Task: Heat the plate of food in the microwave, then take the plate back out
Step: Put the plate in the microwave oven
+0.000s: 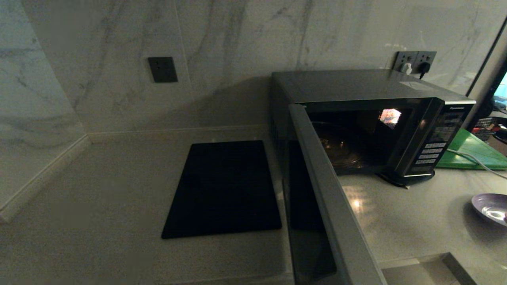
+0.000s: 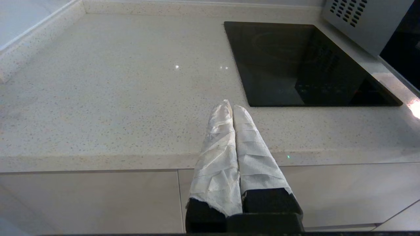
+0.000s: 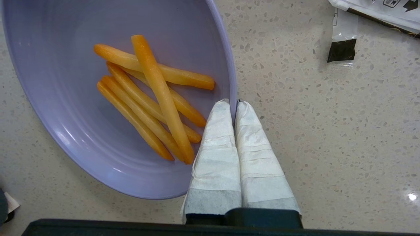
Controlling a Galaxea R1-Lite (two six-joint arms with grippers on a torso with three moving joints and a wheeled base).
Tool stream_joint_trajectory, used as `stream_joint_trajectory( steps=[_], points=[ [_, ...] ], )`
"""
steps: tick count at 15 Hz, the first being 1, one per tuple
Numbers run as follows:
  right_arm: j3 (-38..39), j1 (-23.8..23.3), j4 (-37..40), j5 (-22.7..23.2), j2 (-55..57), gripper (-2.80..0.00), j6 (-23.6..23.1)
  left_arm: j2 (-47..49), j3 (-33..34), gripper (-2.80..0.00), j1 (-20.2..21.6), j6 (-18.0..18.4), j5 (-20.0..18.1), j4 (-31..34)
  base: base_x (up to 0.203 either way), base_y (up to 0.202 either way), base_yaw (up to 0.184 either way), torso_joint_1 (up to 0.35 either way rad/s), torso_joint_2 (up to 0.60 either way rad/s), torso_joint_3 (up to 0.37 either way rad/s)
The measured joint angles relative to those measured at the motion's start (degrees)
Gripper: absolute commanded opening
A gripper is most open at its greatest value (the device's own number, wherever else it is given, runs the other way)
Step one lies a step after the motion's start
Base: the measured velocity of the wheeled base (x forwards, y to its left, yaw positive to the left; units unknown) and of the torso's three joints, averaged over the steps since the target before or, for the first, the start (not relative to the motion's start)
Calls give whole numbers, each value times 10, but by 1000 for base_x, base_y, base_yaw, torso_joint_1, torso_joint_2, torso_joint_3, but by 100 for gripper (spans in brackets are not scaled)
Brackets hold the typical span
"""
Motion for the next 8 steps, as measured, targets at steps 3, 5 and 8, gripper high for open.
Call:
stream_joint_trajectory(
  steps=[3, 5, 8],
  points=[
    [0, 0, -1, 1, -2, -280, 0, 0, 0, -280, 0, 0, 0, 0, 0, 0, 0, 0, 0, 0],
    [0, 0, -1, 1, -4, -280, 0, 0, 0, -280, 0, 0, 0, 0, 0, 0, 0, 0, 0, 0],
    [1, -1, -4, 2, -11, -280, 0, 0, 0, -280, 0, 0, 0, 0, 0, 0, 0, 0, 0, 0]
  ],
)
